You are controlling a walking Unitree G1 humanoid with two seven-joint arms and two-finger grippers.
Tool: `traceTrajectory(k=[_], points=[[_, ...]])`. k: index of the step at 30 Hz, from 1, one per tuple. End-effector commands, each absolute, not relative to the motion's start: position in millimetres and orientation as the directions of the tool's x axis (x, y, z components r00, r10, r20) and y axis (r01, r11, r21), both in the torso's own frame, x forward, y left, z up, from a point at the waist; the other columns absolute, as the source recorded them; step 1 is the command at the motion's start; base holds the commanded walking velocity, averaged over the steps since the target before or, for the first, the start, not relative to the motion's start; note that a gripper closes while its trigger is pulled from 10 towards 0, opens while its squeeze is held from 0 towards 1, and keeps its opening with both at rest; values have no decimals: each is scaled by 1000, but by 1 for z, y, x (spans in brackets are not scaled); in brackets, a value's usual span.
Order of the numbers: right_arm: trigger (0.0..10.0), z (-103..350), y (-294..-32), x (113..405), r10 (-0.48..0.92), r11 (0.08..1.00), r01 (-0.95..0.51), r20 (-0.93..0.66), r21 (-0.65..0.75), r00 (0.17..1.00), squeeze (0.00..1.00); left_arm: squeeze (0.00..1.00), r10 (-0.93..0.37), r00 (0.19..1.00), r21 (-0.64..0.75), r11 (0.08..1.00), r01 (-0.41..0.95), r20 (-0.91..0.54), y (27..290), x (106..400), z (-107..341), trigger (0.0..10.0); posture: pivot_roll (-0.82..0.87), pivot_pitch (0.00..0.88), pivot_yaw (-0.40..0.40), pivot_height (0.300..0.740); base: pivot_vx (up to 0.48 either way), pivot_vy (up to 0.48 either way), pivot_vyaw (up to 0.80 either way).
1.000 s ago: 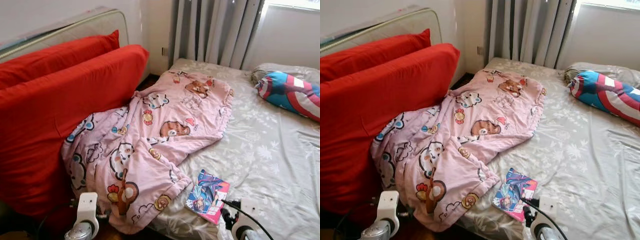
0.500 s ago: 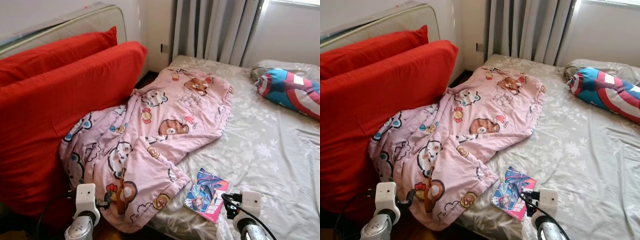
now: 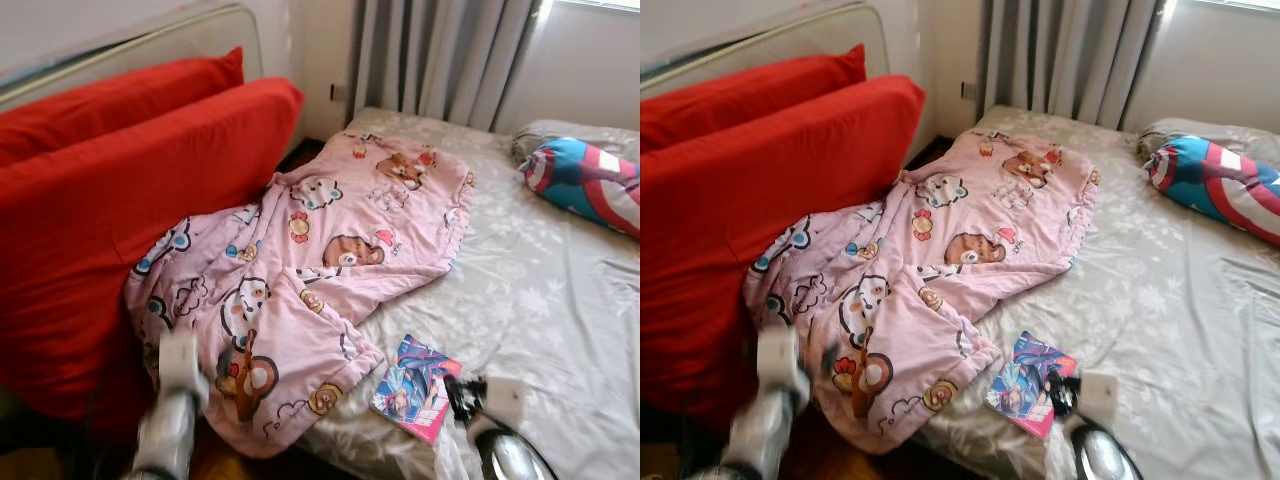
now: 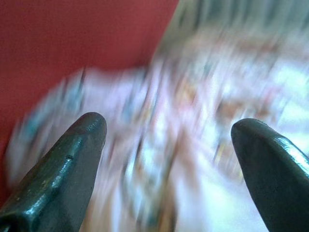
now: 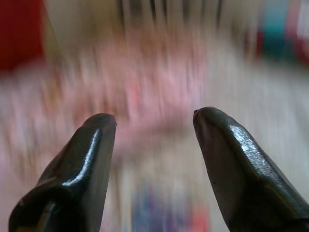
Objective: Clean up the room
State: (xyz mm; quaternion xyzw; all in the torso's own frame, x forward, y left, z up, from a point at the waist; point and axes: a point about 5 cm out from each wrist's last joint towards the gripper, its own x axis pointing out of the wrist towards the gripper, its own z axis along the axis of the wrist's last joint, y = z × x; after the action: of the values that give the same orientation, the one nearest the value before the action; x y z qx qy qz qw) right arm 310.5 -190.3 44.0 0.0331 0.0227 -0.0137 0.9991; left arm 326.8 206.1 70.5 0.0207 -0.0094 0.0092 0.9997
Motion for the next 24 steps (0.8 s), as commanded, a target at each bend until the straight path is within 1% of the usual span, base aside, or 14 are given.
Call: traceTrajectory(k=[1,2,5,9,15,18,24], points=[[10000,40,-196,305,-40,998,43,-45,51,998,0,0,27,998,41,999,-25,-54,214,313,51,10000,10,0,-25,740,0,0,0],[10000,40,-196,305,-40,998,43,-45,51,998,0,0,27,998,41,999,-25,-54,214,313,51,10000,10,0,-25,740,0,0,0],[10000,55,-195,312,-37,998,36,30,57,999,0,0,17,999,56,998,-14,-46,214,314,54,10000,-4,0,-21,740,0,0,0],[10000,61,-198,315,-50,997,47,58,53,997,0,0,43,998,45,998,-41,-50,216,312,52,10000,-1,0,-22,740,0,0,0],[10000,50,-208,309,-100,994,100,-4,41,995,0,0,54,996,42,998,-51,-68,216,307,45,10000,8,0,-16,740,0,0,0],[10000,46,-213,306,-146,986,148,-29,74,989,0,0,54,996,32,998,-52,-67,216,308,46,10000,8,0,-17,740,0,0,0],[10000,46,-217,311,-156,985,160,-72,56,985,0,0,48,997,21,999,-47,-65,218,312,50,10000,8,0,-19,740,0,0,0]])
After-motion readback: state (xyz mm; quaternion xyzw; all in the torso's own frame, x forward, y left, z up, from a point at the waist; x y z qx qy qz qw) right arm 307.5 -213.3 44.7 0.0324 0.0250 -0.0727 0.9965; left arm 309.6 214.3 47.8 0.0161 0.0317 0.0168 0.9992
